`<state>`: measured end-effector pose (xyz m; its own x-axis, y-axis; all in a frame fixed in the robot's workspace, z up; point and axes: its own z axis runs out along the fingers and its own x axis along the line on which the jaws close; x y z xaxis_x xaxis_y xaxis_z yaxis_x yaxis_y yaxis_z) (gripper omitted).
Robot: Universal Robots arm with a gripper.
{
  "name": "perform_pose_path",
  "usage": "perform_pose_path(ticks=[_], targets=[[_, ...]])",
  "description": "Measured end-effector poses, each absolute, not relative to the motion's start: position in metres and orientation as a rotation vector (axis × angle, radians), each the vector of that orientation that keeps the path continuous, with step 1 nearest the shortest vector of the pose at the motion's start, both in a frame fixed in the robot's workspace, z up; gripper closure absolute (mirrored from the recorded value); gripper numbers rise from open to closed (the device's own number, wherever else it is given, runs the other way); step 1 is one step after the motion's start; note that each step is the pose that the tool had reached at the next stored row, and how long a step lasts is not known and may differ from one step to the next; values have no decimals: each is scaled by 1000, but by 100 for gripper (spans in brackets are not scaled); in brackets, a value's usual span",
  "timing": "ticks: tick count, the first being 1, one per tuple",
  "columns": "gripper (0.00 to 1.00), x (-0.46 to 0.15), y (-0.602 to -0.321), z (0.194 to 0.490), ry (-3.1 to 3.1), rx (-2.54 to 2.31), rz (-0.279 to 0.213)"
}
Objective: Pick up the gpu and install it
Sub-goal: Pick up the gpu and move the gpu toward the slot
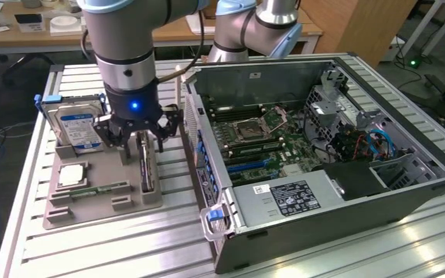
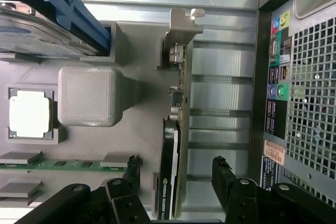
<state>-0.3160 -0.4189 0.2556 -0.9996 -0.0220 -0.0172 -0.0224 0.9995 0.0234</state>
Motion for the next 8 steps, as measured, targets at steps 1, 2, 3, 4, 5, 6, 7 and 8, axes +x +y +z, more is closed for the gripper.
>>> perform_pose_path(ticks=[1,2,3,4,5,6,7,8], targets=[[34,-317,-418,254,3124,-35,37],[34,-318,-418,252,3124,-35,37],[34,-319,-418,250,3124,-35,37],[34,-319,-417,248,3124,-35,37],[34,-320,-417,246,3124,-35,37],[34,-320,-417,245,3124,-35,37],[34,-320,-417,243,3124,-35,36],[34,-320,-417,241,3124,-35,37]])
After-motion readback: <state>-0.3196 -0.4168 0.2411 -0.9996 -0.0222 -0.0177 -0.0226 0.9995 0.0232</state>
